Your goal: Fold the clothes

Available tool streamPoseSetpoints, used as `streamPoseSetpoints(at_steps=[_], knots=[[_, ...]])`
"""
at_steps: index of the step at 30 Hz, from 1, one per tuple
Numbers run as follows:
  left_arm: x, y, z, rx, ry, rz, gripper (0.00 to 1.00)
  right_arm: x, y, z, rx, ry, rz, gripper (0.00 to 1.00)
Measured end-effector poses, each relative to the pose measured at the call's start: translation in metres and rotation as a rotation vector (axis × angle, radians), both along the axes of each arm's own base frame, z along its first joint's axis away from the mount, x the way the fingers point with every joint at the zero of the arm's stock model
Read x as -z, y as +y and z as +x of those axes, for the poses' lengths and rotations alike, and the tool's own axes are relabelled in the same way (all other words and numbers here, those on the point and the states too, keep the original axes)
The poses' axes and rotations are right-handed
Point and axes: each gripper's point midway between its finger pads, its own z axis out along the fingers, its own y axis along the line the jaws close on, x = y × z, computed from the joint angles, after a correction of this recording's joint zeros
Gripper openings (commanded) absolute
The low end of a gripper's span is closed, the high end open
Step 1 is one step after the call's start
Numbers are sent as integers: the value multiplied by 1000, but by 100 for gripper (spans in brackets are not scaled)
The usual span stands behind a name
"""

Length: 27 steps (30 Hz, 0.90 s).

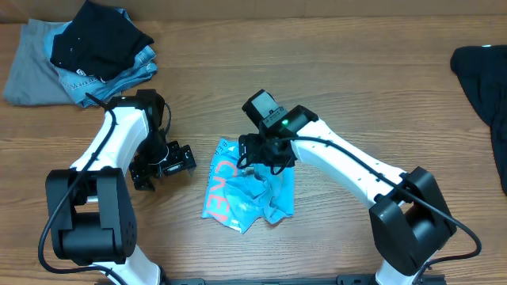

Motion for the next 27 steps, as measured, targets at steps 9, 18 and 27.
streamPoseSetpoints(at_steps=[9,18,27], knots=[[0,-1,0,-1,-1,-6,100,12,-5,2,10,4,-44,81],[1,-1,1,-1,-3,-6,100,26,-10,1,16,27,-84,67],[1,-1,0,-2,-2,-6,100,29,-32,8,45,-17,-195,25]])
